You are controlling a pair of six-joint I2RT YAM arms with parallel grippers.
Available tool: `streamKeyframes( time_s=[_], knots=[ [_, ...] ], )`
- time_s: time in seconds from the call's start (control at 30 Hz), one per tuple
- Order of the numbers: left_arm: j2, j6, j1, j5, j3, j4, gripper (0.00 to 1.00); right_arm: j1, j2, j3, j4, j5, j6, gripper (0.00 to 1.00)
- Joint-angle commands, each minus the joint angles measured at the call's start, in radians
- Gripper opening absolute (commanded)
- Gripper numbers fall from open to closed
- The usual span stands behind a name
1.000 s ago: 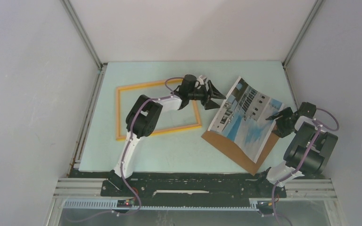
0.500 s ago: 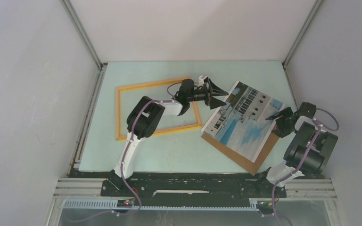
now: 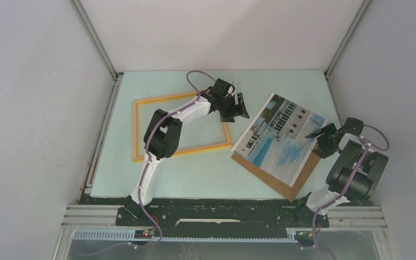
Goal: Put the photo into the frame
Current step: Pick up the photo at the center of the board.
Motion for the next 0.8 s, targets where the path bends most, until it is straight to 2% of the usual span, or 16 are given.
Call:
streamKeyframes(
  time_s=[0.0, 0.2, 0.33, 0.53, 0.77],
  knots=[
    [0.008, 0.195, -0.019, -0.079, 0.081, -0.266, 0.85, 0.003, 0.029, -0.022, -0.01, 0.023, -0.005, 0.77],
    [-0.007, 0.269, -0.074, -0.083, 0.087, -0.354, 0.83, 0.001, 0.03, -0.022, -0.011, 0.018, -0.005, 0.76],
    [0.01, 0.275, -0.089, -0.035, 0.072, -0.392, 0.77, 0.001, 0.031, -0.021, -0.005, 0.011, -0.001, 0.77],
    [-0.003, 0.271, -0.105, 0.044, 0.056, -0.393, 0.77, 0.001, 0.028, -0.022, -0.003, 0.006, 0.0, 0.76],
    [-0.041, 0.209, -0.089, 0.203, 0.043, -0.304, 0.74, 0.001, 0.032, -0.022, 0.0, 0.002, -0.001, 0.76]
  ],
)
